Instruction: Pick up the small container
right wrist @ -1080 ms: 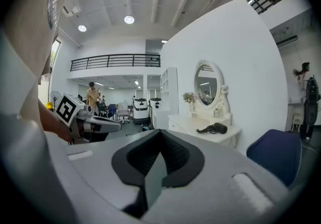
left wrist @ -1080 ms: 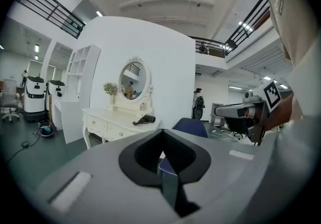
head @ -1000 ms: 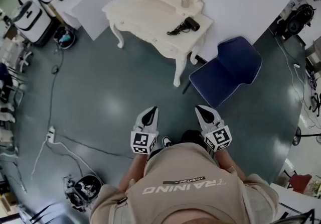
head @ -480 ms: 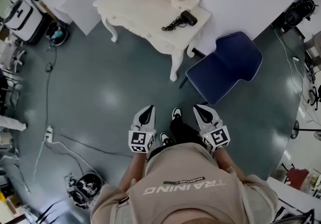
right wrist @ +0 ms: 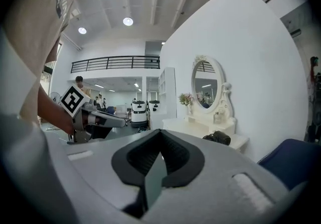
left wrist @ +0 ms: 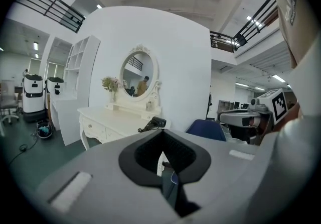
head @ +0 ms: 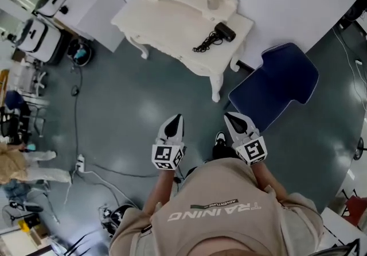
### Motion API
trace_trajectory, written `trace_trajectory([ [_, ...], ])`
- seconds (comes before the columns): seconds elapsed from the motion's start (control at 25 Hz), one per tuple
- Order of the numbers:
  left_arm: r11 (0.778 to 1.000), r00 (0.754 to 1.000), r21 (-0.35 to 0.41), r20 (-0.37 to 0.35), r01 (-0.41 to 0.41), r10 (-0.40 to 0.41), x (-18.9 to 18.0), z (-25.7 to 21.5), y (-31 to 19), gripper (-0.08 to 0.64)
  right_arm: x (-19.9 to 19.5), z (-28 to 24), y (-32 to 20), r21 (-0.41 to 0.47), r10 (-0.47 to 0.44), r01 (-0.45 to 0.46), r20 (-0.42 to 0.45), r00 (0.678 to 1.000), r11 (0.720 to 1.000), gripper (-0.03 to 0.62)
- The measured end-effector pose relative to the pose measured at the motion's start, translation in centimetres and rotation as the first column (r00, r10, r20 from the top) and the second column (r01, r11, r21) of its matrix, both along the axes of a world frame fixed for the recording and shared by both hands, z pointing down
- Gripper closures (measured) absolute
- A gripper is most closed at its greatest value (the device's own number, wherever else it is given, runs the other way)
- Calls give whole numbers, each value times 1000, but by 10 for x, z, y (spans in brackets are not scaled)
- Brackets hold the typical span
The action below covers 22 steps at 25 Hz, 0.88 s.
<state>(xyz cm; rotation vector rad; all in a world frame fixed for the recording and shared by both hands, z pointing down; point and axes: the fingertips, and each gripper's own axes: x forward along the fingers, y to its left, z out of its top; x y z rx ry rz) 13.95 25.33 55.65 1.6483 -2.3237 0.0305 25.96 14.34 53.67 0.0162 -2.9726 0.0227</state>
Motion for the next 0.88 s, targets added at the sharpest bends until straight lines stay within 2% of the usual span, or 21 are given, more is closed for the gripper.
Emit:
trace_trajectory([
  [0.08,1000,1000,5,8,9,-9,-16,-7,-16,543,-14,-1,-15,-37,-7,7,10,1000,999,589],
  [0.2,1000,999,10,-18,27,-27,-31,-10,-36,543,-32,3,-40,-93,-9,10,12,1000,996,589],
  [0.48,999,998,-9,-45,44,-45,-51,-6,-47,543,-65,9,-54,-83,-56,54,-22,998,995,589],
  [0.68,998,995,-1,-79,59,-59,-84,11,-50,543,-93,15,-59,-70,-53,50,-48,997,996,589],
  [0.8,1000,997,6,-77,23,-23,-105,18,-60,543,-116,11,-68,-26,-20,19,-49,999,999,589],
  [0.88,1000,999,2,-40,-25,25,-121,16,-70,543,-134,1,-80,0,22,-22,-39,999,1000,589],
])
